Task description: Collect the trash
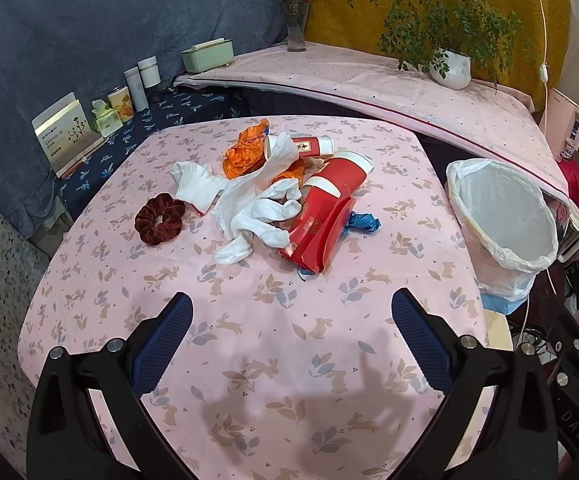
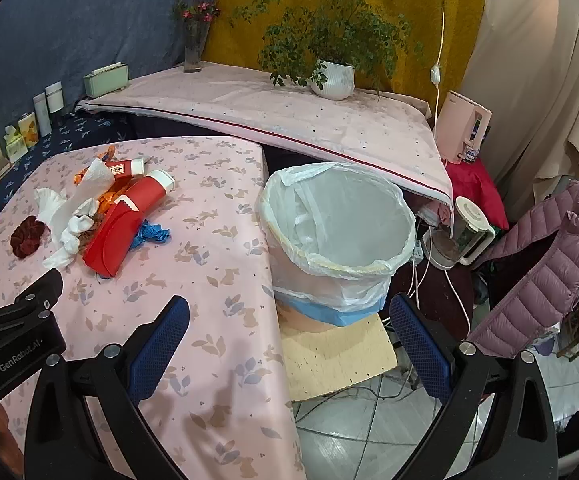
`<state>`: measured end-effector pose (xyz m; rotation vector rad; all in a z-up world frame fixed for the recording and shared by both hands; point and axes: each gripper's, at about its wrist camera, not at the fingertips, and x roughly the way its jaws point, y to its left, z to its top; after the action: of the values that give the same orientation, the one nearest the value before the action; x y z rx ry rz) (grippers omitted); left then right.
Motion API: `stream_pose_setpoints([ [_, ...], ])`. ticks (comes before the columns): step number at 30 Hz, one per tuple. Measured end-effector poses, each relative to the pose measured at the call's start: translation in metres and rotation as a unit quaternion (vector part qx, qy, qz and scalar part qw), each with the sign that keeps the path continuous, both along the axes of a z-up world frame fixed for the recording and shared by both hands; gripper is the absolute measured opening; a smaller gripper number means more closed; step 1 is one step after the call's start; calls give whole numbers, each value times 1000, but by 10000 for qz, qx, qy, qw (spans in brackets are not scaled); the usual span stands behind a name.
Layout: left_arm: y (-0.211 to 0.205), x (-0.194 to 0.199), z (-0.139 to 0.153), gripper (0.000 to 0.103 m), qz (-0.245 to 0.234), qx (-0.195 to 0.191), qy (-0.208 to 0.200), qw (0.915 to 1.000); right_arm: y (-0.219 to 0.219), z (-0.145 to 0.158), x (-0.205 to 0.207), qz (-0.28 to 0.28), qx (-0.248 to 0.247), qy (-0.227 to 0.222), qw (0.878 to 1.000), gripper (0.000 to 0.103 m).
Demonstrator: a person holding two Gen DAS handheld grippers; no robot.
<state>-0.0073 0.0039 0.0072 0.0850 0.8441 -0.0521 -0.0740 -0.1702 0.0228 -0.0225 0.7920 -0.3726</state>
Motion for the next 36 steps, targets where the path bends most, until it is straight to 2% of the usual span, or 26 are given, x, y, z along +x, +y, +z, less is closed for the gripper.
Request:
stream_pose_setpoints([
  [14,-4,2,5,95,-41,-11,-126,9999,0,0,-1,-76,-8,-91,9999,96],
  [22,3,7,0,95,-93,-185,-129,9997,2,-2,3,-79,-21,-82,9999,96],
  [29,20,17,-7,95,-27,-370,-65,9993,7,-5,13,-9,71,-80,9999,96],
  [36,54,38,-17,95,316,-401,-17,9987,19,-14,34,162,270,-17,9995,96],
])
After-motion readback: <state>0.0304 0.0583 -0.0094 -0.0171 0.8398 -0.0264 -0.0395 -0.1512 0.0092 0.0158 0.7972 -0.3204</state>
